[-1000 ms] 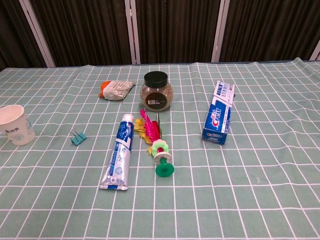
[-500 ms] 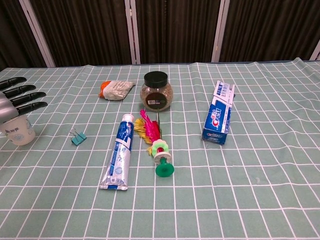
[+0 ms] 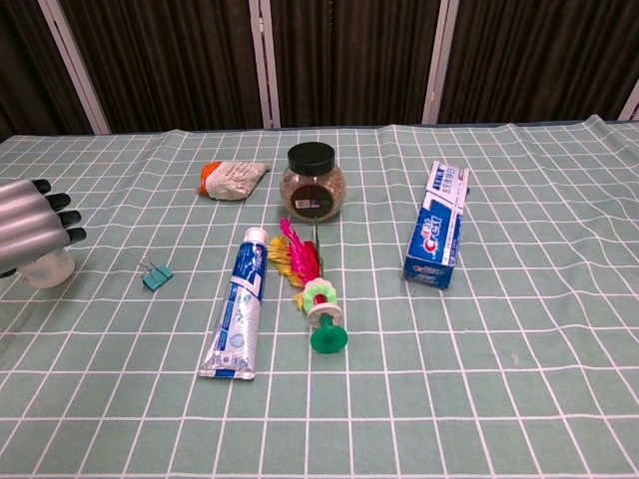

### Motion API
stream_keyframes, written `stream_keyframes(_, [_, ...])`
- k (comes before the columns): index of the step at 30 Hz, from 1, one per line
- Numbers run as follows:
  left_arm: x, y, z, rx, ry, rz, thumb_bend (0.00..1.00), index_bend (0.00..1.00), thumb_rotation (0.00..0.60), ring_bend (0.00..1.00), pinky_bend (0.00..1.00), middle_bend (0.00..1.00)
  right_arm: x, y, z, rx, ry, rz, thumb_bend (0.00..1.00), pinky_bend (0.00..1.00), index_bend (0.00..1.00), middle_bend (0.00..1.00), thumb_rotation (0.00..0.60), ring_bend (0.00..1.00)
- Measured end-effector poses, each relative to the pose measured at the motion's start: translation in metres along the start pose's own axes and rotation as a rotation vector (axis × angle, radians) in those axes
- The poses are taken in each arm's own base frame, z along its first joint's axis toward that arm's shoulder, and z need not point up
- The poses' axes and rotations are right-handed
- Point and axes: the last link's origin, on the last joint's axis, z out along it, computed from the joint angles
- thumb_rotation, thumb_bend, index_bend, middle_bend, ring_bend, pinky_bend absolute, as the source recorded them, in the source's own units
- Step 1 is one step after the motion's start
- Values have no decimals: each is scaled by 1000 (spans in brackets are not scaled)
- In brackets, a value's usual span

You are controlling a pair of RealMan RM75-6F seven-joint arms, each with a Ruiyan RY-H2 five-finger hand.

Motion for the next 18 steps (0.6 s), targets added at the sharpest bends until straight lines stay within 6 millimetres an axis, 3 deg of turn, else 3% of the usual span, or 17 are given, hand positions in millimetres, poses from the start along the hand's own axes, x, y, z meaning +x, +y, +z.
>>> stream_keyframes(9, [18,-14,-4,88,41,-292,0,505,600,371,479,422,0,0,0,0,-1,6,0,0,0,0,600,0])
stream_keyframes(18, [33,-35,-21,93,21,-1025,0,499,600,369,479,418,-1,-1,-1,6,-8,4,0,0,0,0,600,0])
